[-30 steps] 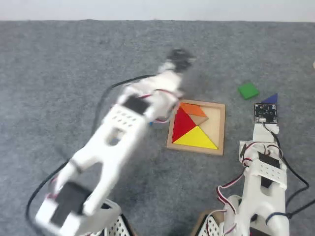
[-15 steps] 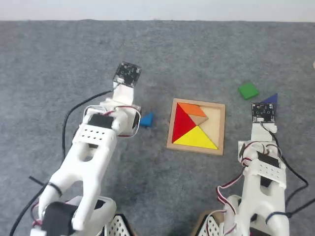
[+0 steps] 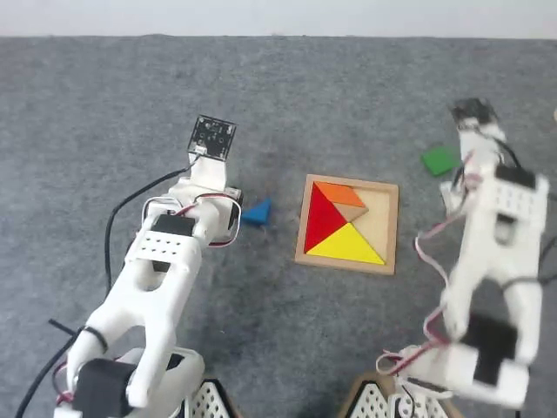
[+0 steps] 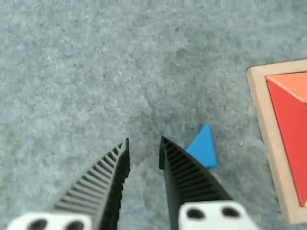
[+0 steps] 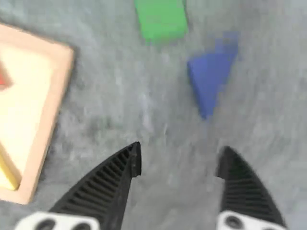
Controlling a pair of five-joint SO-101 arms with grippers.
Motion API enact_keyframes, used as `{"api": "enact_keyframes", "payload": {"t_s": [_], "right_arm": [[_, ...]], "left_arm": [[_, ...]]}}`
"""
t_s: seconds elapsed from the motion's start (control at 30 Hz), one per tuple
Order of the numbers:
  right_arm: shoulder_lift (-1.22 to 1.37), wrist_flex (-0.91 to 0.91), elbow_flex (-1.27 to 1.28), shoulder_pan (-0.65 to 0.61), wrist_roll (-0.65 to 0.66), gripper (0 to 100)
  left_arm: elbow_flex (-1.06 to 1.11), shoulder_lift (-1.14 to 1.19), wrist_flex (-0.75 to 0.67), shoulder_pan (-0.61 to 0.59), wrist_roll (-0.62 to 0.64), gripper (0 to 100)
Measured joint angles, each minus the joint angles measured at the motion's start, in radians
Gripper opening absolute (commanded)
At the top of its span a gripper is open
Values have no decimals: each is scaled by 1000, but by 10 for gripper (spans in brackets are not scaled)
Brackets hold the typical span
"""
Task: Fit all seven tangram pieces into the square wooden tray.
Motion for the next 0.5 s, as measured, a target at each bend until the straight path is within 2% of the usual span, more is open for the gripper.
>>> {"api": "enact_keyframes", "payload": {"t_s": [0.1, 0.23, 0.5], "right_arm": [[170, 81, -201, -74, 84, 319], [390, 109, -410, -138, 107, 319], [730, 117, -744, -132, 107, 318]], "left_arm": [[0, 0, 0, 0, 0, 106], [0, 0, 0, 0, 0, 106], [0, 0, 0, 0, 0, 106]]}}
